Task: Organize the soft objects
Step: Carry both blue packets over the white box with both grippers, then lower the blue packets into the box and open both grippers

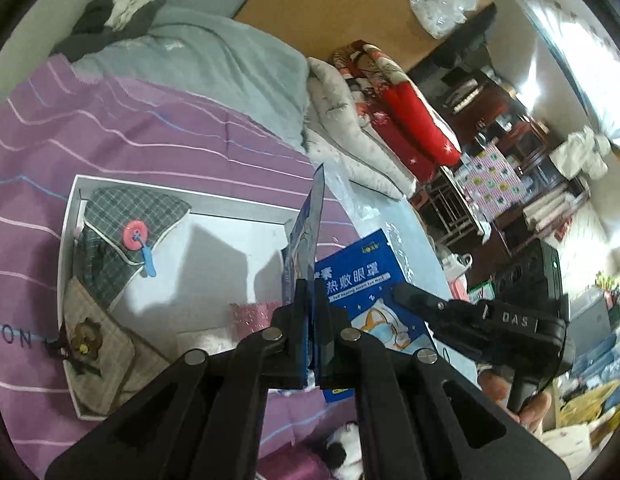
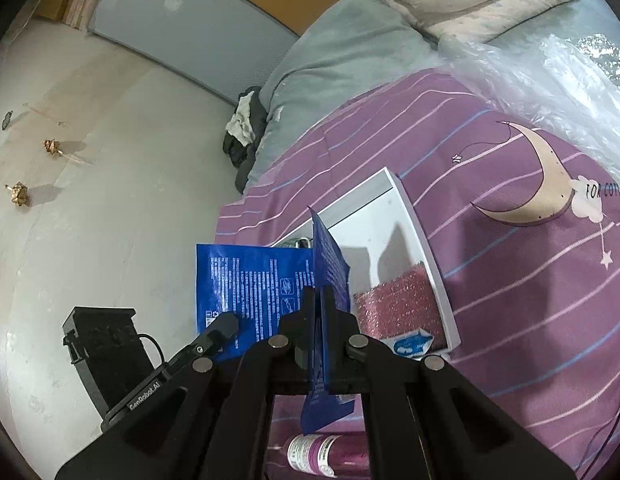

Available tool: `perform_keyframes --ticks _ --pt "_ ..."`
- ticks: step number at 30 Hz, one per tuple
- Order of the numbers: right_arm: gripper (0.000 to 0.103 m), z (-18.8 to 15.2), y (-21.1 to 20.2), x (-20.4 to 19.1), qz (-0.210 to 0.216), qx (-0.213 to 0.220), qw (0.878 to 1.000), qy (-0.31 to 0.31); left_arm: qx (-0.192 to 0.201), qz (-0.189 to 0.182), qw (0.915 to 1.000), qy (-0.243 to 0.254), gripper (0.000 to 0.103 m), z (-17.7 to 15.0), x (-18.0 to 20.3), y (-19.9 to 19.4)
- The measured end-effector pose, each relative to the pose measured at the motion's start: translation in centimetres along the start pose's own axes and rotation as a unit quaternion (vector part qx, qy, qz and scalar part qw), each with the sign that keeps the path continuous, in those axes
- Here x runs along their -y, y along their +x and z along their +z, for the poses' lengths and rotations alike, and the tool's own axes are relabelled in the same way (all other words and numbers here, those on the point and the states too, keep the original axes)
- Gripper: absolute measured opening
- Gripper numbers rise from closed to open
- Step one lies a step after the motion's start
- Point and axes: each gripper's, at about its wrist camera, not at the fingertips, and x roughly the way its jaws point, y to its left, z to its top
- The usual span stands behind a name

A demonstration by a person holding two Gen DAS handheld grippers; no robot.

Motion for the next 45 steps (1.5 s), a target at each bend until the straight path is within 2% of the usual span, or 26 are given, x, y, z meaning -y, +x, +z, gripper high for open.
perform_keyframes --ticks 7,10,13,17,20,21,23,27,28,32,34,37,39,40,41,42,45 --pt "0.001 1.8 2.4 0.0 0.005 0.003 1.0 -0.01 -0.007 0.04 0.9985 -0.035 0.002 -0.4 -2.6 1.8" --pt "0.001 2.6 3.8 -0.1 0.009 -0.003 1.0 -0.014 -0.002 0.084 0.9954 -0.046 0.002 -0.8 -3.5 2.0" --pt "0.001 3.0 4.7 -0.3 0.011 -0.003 1.0 -0.018 -0.004 0.154 0.9877 -0.029 0.002 -1.3 -3.4 2.3" --pt "0.001 3.8 6.0 -0.3 0.02 0.002 1.0 -0.021 -0.032 0.238 0.9707 -0.018 0.002 -2.3 -3.6 3.6" --pt "0.001 4.5 7.3 0.2 0.03 -0.003 0.999 -0.017 -0.056 0.257 0.9645 -0.023 0.003 -2.6 -4.3 4.5" --pt "0.001 4.7 8.0 0.5 0.031 -0.008 0.999 -0.013 -0.063 0.26 0.9632 -0.024 0.005 -2.7 -4.4 4.8" --pt "0.001 4.9 8.8 0.9 0.016 -0.008 1.0 -0.012 -0.064 0.26 0.9632 -0.021 0.019 -2.6 -4.3 4.8" --pt "0.001 5.5 10.2 1.7 -0.048 -0.001 0.999 -0.024 -0.058 0.235 0.9701 -0.024 0.04 -2.8 -4.1 3.9" --pt "0.001 5.5 10.4 1.8 -0.063 0.001 0.998 -0.03 -0.053 0.236 0.9699 -0.023 0.049 -2.9 -3.9 3.4" --pt "0.001 4.9 10.5 2.0 -0.116 0.01 0.992 -0.048 -0.032 0.245 0.9688 -0.025 0.053 -2.7 -3.4 1.4" --pt "0.001 4.3 10.4 2.0 -0.151 0.023 0.987 -0.057 -0.014 0.248 0.9682 -0.028 0.053 -2.6 -3.4 0.4" --pt "0.001 3.7 10.2 2.3 -0.165 0.037 0.985 -0.043 0.016 0.244 0.969 -0.032 0.052 -2.8 -3.1 -0.9" --pt "0.001 3.4 10.3 2.7 -0.164 0.053 0.985 -0.015 0.006 0.222 0.9748 -0.023 0.037 -2.7 -2.6 -0.3" --pt "0.001 3.3 10.4 2.7 -0.165 0.057 0.985 -0.008 -0.008 0.217 0.9759 -0.021 0.025 -2.6 -2.4 0.4" --pt "0.001 3.1 10.7 2.8 -0.168 0.064 0.984 0.0 -0.02 0.221 0.975 -0.019 0.018 -2.6 -2.3 1.1" --pt "0.001 3.0 11.0 2.8 -0.175 0.068 0.982 0.001 -0.027 0.232 0.9722 -0.015 0.016 -2.6 -2.3 1.9" --pt "0.004 2.7 12.0 2.7 -0.192 0.062 0.979 -0.02 -0.046 0.272 0.9611 -0.011 0.014 -2.5 -2.9 4.2"
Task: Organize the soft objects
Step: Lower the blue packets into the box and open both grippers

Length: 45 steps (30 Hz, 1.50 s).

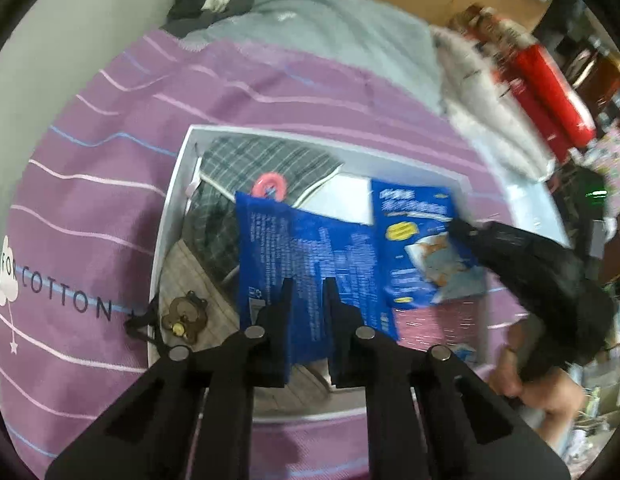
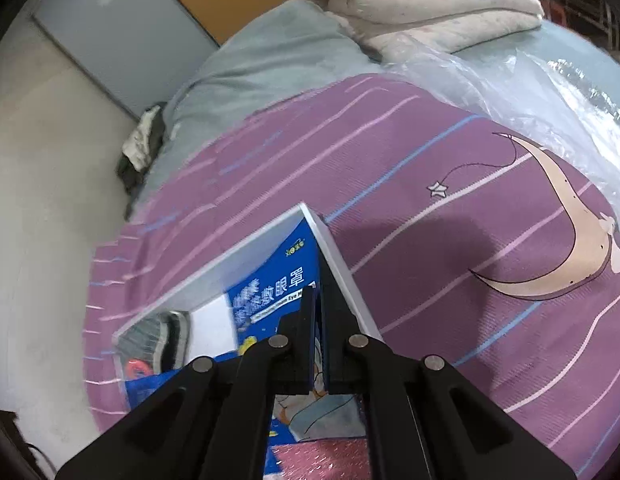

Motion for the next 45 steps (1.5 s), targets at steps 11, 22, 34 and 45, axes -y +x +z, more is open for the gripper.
perform_keyframes --ticks 11,22,34,45 --pt "0.021 0.5 -4.0 -2.3 0.015 0.033 0.997 -0.073 -0.042 0.031 0.9983 -0.027 0.013 1.3 0.3 4.4" --pt "0.028 -2.2 2.1 -3.9 0.007 -0.087 0.989 -0.117 -0.021 0.009 0.9994 -0.024 0.013 0.4 -0.4 3.3" --pt "0.009 -1.4 2.7 -2.2 0.015 -0.089 0.99 -0.106 -0.046 0.03 0.9978 0.037 0.013 -2.1 0.9 2.6" --pt "0.022 -2.5 -3.7 -2.5 0.012 -0.058 0.992 -0.112 0.011 0.043 0.9975 0.054 0.013 -3.0 1.7 -2.3"
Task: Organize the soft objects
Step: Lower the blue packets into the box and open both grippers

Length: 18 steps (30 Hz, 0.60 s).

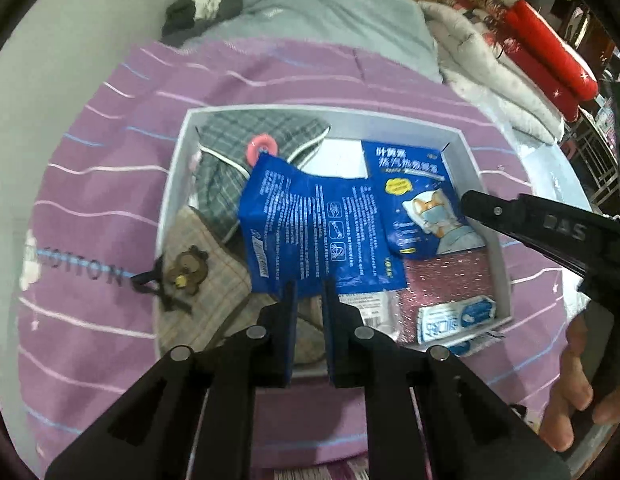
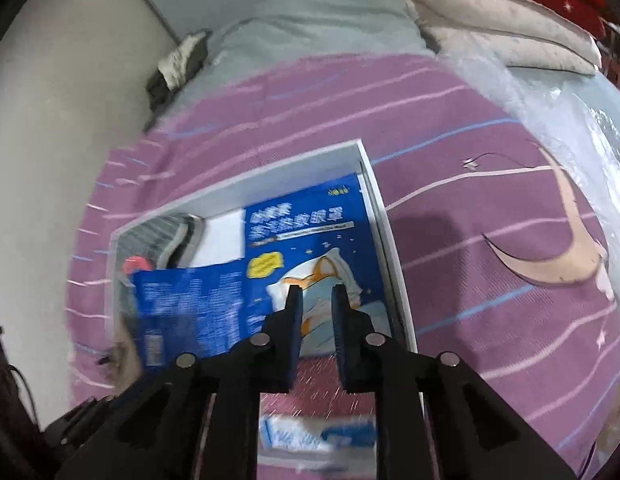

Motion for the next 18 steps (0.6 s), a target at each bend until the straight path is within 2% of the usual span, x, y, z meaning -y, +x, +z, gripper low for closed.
perform_keyframes --ticks 2,5,9,15,18 --pt "0.044 -0.6 -2.3 -0.5 -0.001 0.016 1.0 -0.01 0.011 -0.001 0.9999 -0.004 0.013 -0.5 -0.6 -1.2" --pt "0.062 -1.6 -5.3 -1.3 -0.003 0.048 0.998 -0.033 0.023 0.003 0.9997 -0.008 0.013 -0.8 -0.5 -2.8" --pt "0.075 -3.8 -8.4 -1.9 -0.009 0.079 0.996 -0.046 0.057 0.044 0.9974 0.006 0.013 -2.4 -0.2 -4.9" --pt "0.078 -8.0 -11.8 -2.0 -0.01 0.118 0.991 -0.058 0.074 0.009 0.9972 0.004 0.013 -4.7 -0.6 -7.3" --pt "0.079 -9.9 -13.1 -2.2 -0.018 0.146 0.987 -0.062 0.08 0.006 0.9968 0.006 0.013 -5.7 -0.4 -8.4"
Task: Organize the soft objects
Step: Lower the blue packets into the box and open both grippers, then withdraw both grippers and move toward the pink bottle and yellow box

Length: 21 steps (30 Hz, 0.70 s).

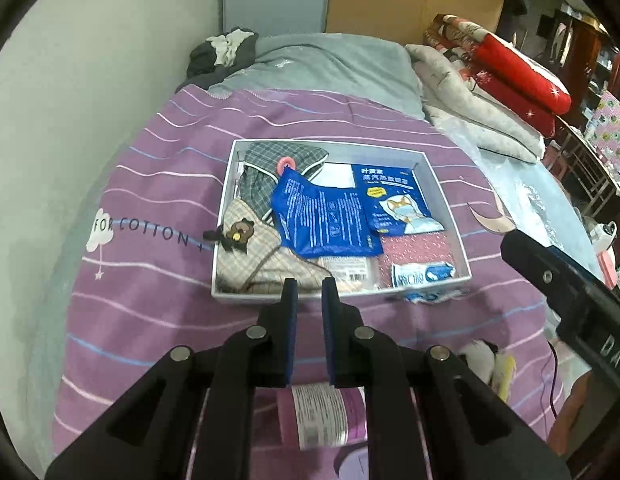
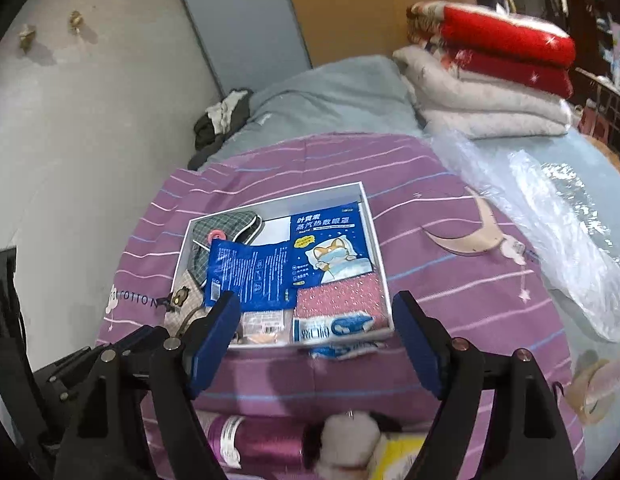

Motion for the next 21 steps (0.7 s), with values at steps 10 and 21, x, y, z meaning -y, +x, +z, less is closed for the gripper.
perform_keyframes --ticks 10,21 --pt "0.08 -4.7 -4.3 -1.0 0.009 0.032 0.999 -0.033 -0.013 -0.016 0.9997 0.014 0.024 -3.8 -0.1 -3.2" --pt "0.08 -12.4 -4.4 -2.3 -0.023 0.015 0.998 -0.057 -0.02 -0.03 0.9992 0.014 0.049 -9.3 -1.1 -2.3"
